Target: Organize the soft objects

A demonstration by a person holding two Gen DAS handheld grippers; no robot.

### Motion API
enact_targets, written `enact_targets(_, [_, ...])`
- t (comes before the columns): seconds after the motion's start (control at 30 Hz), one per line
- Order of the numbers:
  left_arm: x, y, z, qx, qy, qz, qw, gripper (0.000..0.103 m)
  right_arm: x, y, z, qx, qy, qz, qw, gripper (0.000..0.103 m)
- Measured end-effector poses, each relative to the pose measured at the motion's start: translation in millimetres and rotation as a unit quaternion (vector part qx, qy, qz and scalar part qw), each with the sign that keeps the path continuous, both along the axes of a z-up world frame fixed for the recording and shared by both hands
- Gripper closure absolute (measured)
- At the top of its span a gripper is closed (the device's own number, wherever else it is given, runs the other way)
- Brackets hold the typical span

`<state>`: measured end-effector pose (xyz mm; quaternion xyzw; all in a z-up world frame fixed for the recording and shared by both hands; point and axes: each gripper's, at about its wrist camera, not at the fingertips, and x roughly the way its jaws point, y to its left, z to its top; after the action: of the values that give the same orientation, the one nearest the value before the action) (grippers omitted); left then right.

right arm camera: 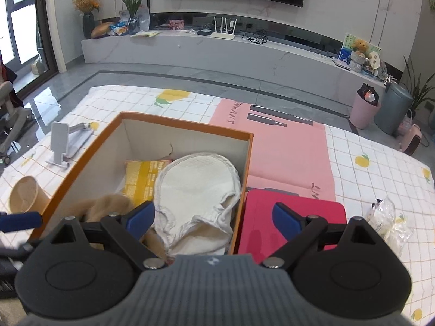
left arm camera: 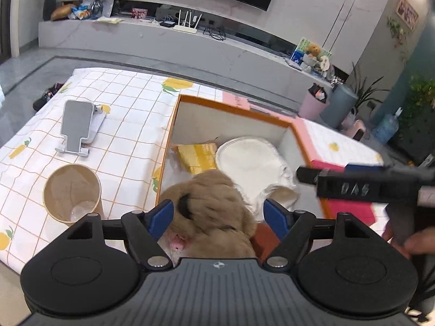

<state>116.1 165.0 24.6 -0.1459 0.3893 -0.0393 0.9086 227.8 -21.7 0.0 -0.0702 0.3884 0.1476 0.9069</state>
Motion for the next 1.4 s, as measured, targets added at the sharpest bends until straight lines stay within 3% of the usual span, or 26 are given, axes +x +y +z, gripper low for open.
enact_targets(0.07, [-5, 5, 12, 0.005, -0.007, 0.007, 0.9999, 0.014, -5, -3, 3, 0.011, 0.002, 0.0, 1.0, 0.011])
enact_targets(0.17, [-12, 9, 26, 0.047, -0.021, 0.026, 0.9983, 0.012, -13, -4, 5, 0.042, 0.008, 0.014, 0.999, 0.014])
enact_targets(0.2, [-14, 9, 29, 0.07, -0.021, 0.033, 0.9968, 0.012, -17, -2, 6, 0.053, 0.008, 0.028, 0.998, 0.028])
enact_targets(0.23, [-15, 9, 32, 0.095, -0.022, 0.038, 0.9945, 0.012, -21, 2, 6, 0.062, 0.008, 0.052, 0.997, 0.056])
enact_targets(0.3, [-16, 7, 35, 0.142, -0.025, 0.047, 0.9884, 0.012, -27, 17, 2, 0.061, 0.016, 0.112, 0.992, 0.091])
enact_targets(0.4, [-15, 7, 34, 0.174, -0.028, 0.059, 0.9827, 0.012, -32, 42, -9, 0.056, 0.018, 0.155, 0.986, 0.099])
enact_targets(0.5, [-12, 9, 31, 0.173, -0.022, 0.057, 0.983, 0.012, -29, 68, -24, 0.057, 0.039, 0.189, 0.98, 0.099])
enact_targets(0.6, [-10, 13, 29, 0.152, -0.014, 0.057, 0.9865, 0.012, -19, 98, -53, -0.018, 0.083, 0.189, 0.978, 0.099])
enact_targets(0.63, [-9, 14, 28, 0.147, -0.011, 0.056, 0.9875, 0.012, -16, 103, -62, -0.019, 0.096, 0.195, 0.976, 0.099])
enact_targets(0.83, [-9, 19, 23, 0.149, 0.002, 0.063, 0.9867, 0.012, -5, 114, -76, -0.002, 0.112, 0.179, 0.977, 0.1])
enact_targets(1.0, [-11, 23, 23, 0.14, 0.007, 0.061, 0.9882, 0.012, -13, 110, -71, -0.004, 0.087, 0.198, 0.976, 0.098])
enact_targets(1.17, [-14, 19, 27, 0.144, -0.004, 0.066, 0.9873, 0.012, -20, 93, -60, 0.04, 0.091, 0.172, 0.98, 0.079])
enact_targets(1.27, [-16, 18, 30, 0.133, -0.007, 0.071, 0.9885, 0.012, -35, 89, -51, 0.027, 0.062, 0.187, 0.98, 0.056])
enact_targets(1.4, [-17, 15, 29, 0.132, -0.002, 0.069, 0.9889, 0.012, -47, 77, -39, 0.044, 0.046, 0.187, 0.98, 0.049])
